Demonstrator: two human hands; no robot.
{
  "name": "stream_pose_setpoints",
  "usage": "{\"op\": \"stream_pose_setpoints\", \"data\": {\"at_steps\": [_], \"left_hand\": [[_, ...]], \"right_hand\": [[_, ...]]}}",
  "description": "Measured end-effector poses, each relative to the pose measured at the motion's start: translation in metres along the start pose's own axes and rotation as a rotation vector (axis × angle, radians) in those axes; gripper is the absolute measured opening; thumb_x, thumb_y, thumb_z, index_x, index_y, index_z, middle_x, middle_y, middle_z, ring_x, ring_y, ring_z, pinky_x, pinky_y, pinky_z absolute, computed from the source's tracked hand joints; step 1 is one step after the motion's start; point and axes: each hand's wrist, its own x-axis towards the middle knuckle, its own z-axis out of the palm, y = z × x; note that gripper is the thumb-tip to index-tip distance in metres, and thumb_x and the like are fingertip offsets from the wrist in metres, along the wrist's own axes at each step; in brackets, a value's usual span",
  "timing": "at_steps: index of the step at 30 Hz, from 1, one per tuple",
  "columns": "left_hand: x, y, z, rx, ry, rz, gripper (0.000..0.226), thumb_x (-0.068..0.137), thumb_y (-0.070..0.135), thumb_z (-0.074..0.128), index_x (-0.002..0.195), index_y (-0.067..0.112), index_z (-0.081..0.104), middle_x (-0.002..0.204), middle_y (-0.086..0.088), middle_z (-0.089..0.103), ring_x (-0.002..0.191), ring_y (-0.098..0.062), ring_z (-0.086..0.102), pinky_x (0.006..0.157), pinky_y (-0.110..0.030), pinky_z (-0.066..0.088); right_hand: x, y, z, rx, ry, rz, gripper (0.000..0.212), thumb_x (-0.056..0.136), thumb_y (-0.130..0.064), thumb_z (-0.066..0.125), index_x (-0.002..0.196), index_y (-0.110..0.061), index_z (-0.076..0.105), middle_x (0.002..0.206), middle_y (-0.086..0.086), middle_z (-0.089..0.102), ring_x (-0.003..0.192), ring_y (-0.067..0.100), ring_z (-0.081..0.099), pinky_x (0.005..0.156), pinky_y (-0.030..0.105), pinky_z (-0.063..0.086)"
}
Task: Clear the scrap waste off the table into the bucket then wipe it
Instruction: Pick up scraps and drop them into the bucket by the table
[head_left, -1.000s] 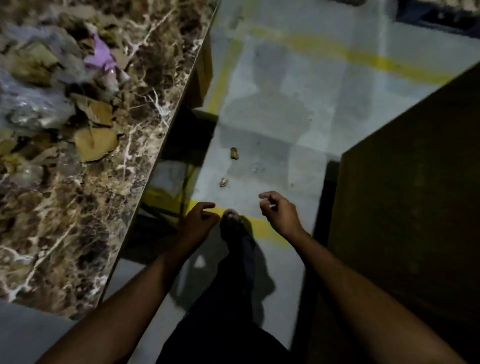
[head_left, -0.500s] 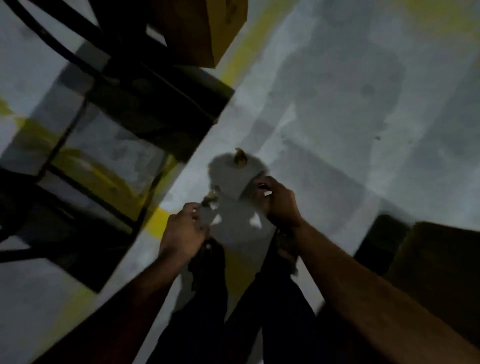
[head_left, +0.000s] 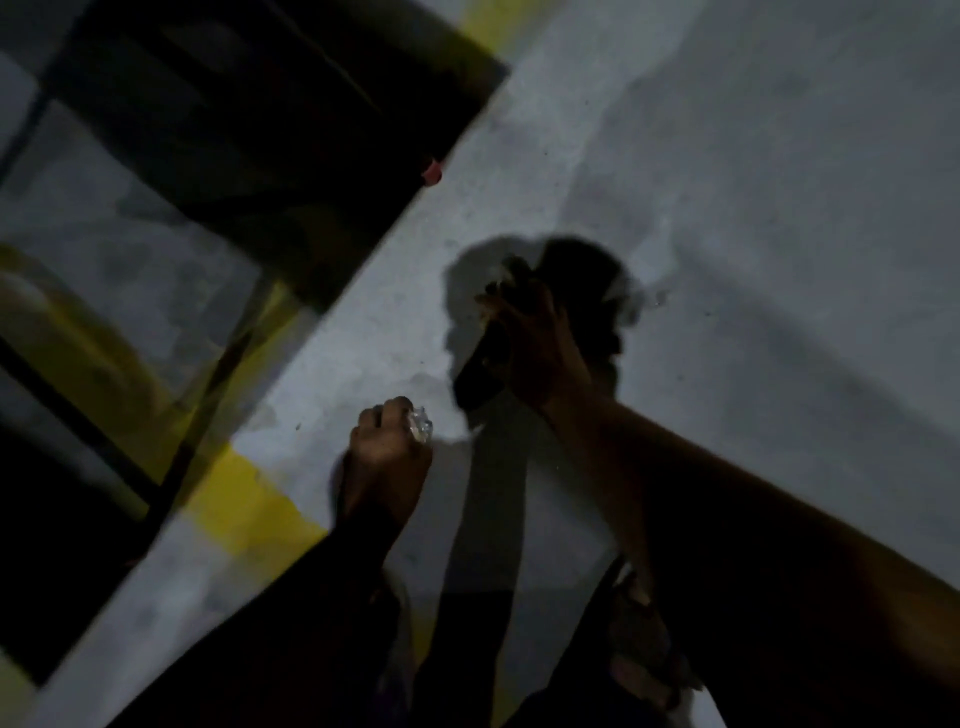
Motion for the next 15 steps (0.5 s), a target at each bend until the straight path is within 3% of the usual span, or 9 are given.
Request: {"op": "stream_pose_setpoints", "data": {"at_steps": [2,3,4,5,6,7,9,12,15], "left_hand": [[0.002,0.0,-0.003,-0.303,0.031,-0.103,0.02,0.09,0.032,0.062,0.11,0.026,0.059,0.095,-0.004,0.068,0.087,-0.032,0.067,0.075,-0.05,0.056],[0.002,0.006,-0.014,-0.48,0.002,-0.202,0.03,0.086,0.039,0.066,0.113,0.032,0.056,0.096,-0.001,0.072,0.086,-0.028,0.07,0.075,-0.051,0.058],[0.001,0.016,-0.029,-0.618,-0.015,-0.301,0.039,0.083,0.042,0.071,0.115,0.035,0.05,0.097,-0.002,0.074,0.08,-0.024,0.072,0.068,-0.049,0.059],[0.001,0.028,-0.045,-0.726,-0.016,-0.382,0.043,0.084,0.036,0.074,0.115,0.033,0.045,0.097,-0.006,0.074,0.071,-0.02,0.071,0.058,-0.043,0.057],[-0.001,0.042,-0.062,-0.851,-0.022,-0.442,0.043,0.089,0.024,0.074,0.115,0.024,0.04,0.098,-0.01,0.073,0.063,-0.015,0.069,0.049,-0.034,0.053],[-0.005,0.057,-0.08,-0.969,-0.024,-0.472,0.04,0.093,0.012,0.07,0.115,0.017,0.037,0.099,-0.012,0.07,0.06,-0.011,0.067,0.046,-0.026,0.049],[-0.017,0.093,-0.138,-1.135,-0.027,-0.479,0.032,0.095,0.001,0.064,0.115,0.011,0.042,0.102,-0.013,0.066,0.066,-0.008,0.069,0.054,-0.023,0.054],[-0.057,0.133,-0.24,-1.211,-0.069,-0.454,0.025,0.094,0.006,0.066,0.118,0.009,0.059,0.112,-0.006,0.068,0.086,-0.011,0.073,0.071,-0.032,0.061],[-0.112,0.171,-0.36,-1.286,-0.118,-0.438,0.032,0.094,0.013,0.066,0.126,0.016,0.065,0.114,0.0,0.071,0.096,-0.014,0.074,0.076,-0.036,0.061]], "right_hand": [[-0.003,0.006,-0.004,0.085,0.053,-0.104,0.026,0.098,-0.003,0.059,0.122,-0.01,0.064,0.138,-0.001,0.061,0.134,0.017,0.051,0.113,0.03,0.037],[-0.009,0.0,-0.013,0.254,0.088,-0.151,0.017,0.102,0.0,0.052,0.107,-0.011,0.065,0.117,-0.008,0.07,0.115,0.005,0.061,0.102,0.016,0.041],[-0.017,-0.009,-0.032,0.418,0.117,-0.071,0.01,0.101,-0.004,0.056,0.098,-0.007,0.066,0.1,-0.003,0.072,0.098,0.006,0.064,0.094,0.01,0.041],[-0.028,-0.024,-0.056,0.41,0.176,0.019,0.006,0.094,-0.006,0.068,0.097,-0.001,0.068,0.095,0.003,0.072,0.092,0.007,0.061,0.091,0.005,0.037],[-0.037,-0.038,-0.079,0.455,0.169,0.072,0.02,0.086,-0.006,0.077,0.102,0.003,0.069,0.096,0.003,0.07,0.093,0.004,0.058,0.088,0.001,0.034],[-0.049,-0.053,-0.096,0.658,0.113,0.12,0.028,0.083,-0.005,0.08,0.108,0.002,0.07,0.099,-0.005,0.068,0.092,-0.004,0.058,0.085,-0.001,0.036],[-0.072,-0.086,-0.15,0.918,0.104,0.203,0.032,0.085,-0.004,0.079,0.115,-0.006,0.068,0.103,-0.014,0.066,0.087,-0.011,0.062,0.078,0.005,0.044],[-0.113,-0.13,-0.236,1.062,0.06,0.204,0.047,0.087,-0.006,0.078,0.124,-0.024,0.055,0.109,-0.011,0.071,0.089,0.006,0.071,0.074,0.022,0.056],[-0.151,-0.176,-0.347,1.172,-0.033,0.203,0.054,0.086,0.002,0.076,0.119,-0.027,0.044,0.112,-0.014,0.072,0.085,0.016,0.07,0.071,0.032,0.058]]}}
